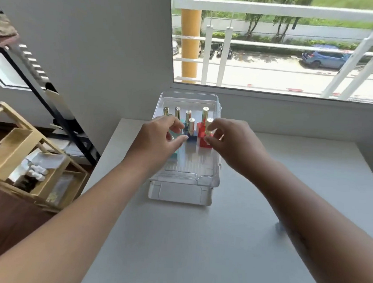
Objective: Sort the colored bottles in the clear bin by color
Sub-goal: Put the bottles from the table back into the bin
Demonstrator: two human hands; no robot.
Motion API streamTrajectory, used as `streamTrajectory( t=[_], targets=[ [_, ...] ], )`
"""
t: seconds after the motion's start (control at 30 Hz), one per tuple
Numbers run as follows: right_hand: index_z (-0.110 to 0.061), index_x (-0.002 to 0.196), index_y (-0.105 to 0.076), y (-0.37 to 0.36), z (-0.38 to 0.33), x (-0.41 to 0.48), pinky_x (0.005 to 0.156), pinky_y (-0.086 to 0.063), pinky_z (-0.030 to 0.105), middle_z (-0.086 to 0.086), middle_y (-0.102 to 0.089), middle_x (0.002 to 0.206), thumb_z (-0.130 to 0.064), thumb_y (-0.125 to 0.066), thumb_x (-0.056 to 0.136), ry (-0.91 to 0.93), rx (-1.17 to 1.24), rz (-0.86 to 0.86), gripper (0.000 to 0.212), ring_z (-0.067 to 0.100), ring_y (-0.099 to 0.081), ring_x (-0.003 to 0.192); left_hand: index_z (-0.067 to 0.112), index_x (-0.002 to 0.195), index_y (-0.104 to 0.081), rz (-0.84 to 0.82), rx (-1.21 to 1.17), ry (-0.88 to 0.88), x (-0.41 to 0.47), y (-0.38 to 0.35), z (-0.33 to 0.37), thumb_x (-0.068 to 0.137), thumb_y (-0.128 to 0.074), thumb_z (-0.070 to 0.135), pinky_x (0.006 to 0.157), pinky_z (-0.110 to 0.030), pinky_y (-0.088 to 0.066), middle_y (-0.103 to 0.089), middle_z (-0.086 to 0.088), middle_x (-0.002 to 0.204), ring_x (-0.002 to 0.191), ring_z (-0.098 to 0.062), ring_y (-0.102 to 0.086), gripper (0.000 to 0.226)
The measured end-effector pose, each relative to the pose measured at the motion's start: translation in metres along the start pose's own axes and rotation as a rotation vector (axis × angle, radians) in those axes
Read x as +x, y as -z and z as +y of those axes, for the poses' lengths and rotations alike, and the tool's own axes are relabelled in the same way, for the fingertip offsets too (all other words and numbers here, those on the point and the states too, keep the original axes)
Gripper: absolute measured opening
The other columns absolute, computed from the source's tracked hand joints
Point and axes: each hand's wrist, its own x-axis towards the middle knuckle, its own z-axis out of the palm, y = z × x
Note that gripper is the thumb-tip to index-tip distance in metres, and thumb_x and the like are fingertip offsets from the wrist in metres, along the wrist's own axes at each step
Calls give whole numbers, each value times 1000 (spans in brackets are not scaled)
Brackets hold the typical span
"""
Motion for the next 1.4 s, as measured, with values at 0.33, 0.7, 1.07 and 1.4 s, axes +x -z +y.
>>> streamTrajectory(
  t=[0.33, 0.7, 1.07, 1.4],
  targets=[
    [-21, 93, -69, 82, 143, -86, 65, -47, 29, -7, -62, 77, -27, -59, 89, -232, -48, 66, 12, 15, -58, 75, 14, 103, -66, -169, -108, -129, -8, -125, 120, 83, -74, 21, 69, -24, -51, -65, 3, 91, 72, -14, -61, 23],
    [-28, 110, -63, 61, 246, -188, 80, -49, 32, -2, -60, 104, -46, -64, 83, -507, -58, -323, 32, 15, -59, 92, 26, 112, -63, -469, -83, 95, -80, -260, 139, 84, -71, 29, 74, -21, -45, -60, 10, 103, 80, -7, -57, 29],
    [-11, 97, -56, 25, 266, -208, 71, -50, 37, 7, -60, 97, -24, -57, 87, -503, -177, -347, 17, 29, -59, 86, 23, 103, -64, -496, -27, 211, -100, -302, 142, 89, -61, 23, 78, -33, -51, -62, 4, 104, 86, -14, -58, 14],
    [-13, 89, -63, 84, 221, -154, 61, -47, 34, 7, -63, 85, -27, -61, 88, -417, -3, -117, 13, 26, -59, 74, 18, 95, -66, -377, -62, 39, -58, -229, 148, 89, -65, 19, 66, -9, -36, -65, 9, 92, 70, 8, -51, 6]
  ],
)
